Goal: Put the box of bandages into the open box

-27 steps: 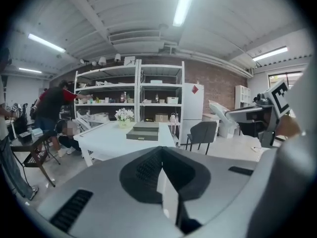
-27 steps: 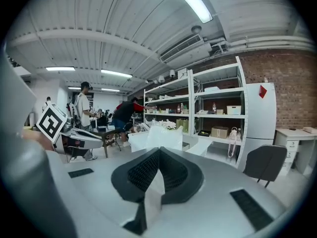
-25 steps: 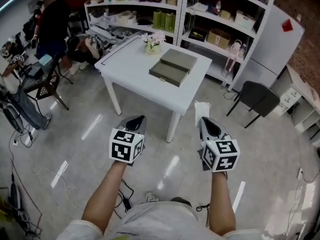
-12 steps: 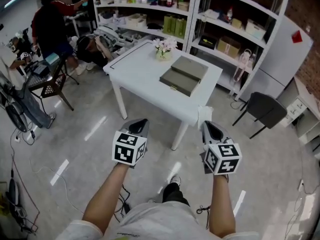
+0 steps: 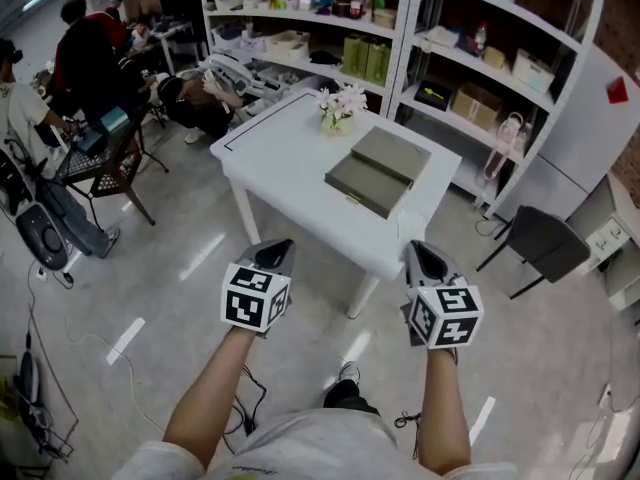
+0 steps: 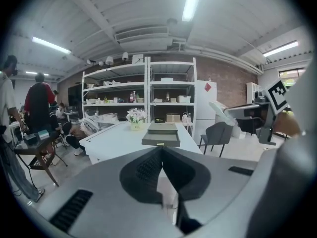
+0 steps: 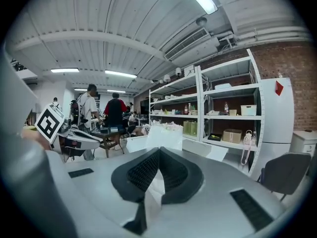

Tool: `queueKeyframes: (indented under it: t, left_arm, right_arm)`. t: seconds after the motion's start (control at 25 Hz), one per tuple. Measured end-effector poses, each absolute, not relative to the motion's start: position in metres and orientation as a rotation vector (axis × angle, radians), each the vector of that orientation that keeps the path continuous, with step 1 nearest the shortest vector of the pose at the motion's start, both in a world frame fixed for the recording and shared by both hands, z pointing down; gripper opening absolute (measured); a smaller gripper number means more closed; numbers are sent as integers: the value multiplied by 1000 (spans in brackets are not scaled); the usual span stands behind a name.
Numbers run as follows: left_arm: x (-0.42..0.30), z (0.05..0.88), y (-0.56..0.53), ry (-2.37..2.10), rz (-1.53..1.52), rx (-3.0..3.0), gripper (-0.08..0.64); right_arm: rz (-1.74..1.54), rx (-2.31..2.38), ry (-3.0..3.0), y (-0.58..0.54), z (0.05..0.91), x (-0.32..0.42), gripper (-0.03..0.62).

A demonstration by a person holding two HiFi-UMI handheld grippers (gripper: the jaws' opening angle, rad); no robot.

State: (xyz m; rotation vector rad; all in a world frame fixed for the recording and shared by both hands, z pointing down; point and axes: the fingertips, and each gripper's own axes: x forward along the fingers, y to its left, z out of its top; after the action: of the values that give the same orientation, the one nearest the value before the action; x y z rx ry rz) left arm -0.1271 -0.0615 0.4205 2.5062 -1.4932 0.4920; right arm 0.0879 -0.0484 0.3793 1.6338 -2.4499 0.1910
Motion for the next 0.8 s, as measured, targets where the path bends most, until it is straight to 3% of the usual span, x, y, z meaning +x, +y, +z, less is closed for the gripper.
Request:
queueKeyframes:
  t: [0.8]
  left_arm:
    - [-69,426,-174,-1520,519,2453,3]
  right_arm:
    - [240,1536,-2477,-168,393,138,5]
